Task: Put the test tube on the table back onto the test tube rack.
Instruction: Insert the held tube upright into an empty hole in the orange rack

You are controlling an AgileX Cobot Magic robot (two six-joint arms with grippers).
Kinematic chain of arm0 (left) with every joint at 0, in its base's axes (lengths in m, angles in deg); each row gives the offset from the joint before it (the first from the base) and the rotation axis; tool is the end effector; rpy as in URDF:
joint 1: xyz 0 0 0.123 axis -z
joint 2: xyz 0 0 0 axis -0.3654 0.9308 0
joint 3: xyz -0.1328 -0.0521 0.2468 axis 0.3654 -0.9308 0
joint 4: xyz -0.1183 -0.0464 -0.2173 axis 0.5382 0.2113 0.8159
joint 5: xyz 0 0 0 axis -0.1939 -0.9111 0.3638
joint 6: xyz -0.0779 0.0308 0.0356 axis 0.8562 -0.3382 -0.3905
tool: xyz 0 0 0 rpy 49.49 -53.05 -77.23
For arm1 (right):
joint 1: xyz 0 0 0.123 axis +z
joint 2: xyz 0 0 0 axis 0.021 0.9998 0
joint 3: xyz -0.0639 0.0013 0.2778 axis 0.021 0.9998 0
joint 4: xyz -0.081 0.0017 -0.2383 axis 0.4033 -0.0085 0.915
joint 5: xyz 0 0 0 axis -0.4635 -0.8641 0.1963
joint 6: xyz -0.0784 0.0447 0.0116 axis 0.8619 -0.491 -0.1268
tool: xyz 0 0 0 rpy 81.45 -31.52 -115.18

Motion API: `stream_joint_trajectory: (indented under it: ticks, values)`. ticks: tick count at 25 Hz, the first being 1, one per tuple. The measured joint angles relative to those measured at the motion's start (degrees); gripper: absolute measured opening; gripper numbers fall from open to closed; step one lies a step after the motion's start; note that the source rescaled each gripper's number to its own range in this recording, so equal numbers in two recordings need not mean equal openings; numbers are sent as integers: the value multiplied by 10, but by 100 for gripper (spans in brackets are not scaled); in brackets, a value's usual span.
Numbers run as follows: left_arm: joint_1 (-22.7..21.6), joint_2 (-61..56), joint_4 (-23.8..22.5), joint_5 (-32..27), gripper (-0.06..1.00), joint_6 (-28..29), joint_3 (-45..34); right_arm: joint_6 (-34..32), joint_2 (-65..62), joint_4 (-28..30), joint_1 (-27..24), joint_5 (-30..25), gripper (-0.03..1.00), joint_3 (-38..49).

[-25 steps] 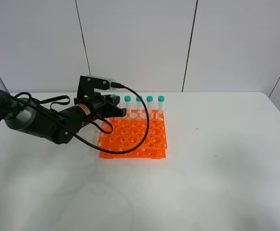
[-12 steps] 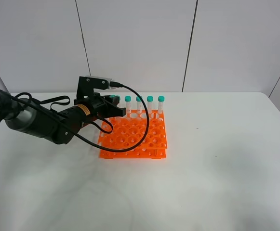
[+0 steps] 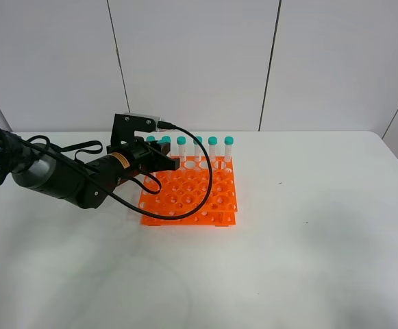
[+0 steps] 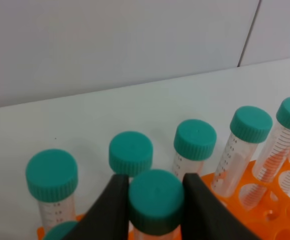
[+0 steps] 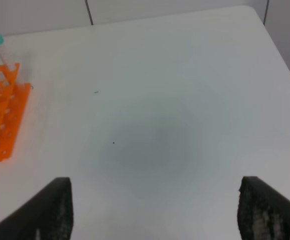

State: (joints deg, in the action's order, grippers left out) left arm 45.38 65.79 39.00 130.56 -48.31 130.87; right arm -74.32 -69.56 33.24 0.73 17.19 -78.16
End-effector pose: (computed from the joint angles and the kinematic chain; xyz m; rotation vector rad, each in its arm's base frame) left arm 0.3636 -0.1614 0.1229 0.3099 1.8318 -0.3490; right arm -0.0048 -0.0056 0.2796 0.0933 2.0073 -0.0386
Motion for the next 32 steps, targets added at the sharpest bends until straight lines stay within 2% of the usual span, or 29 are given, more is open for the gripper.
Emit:
stream_joint_trajectory:
  ticks: [32]
  values:
    - [0, 22, -9, 17, 0, -4, 4, 0, 0, 0, 0, 0, 100, 0]
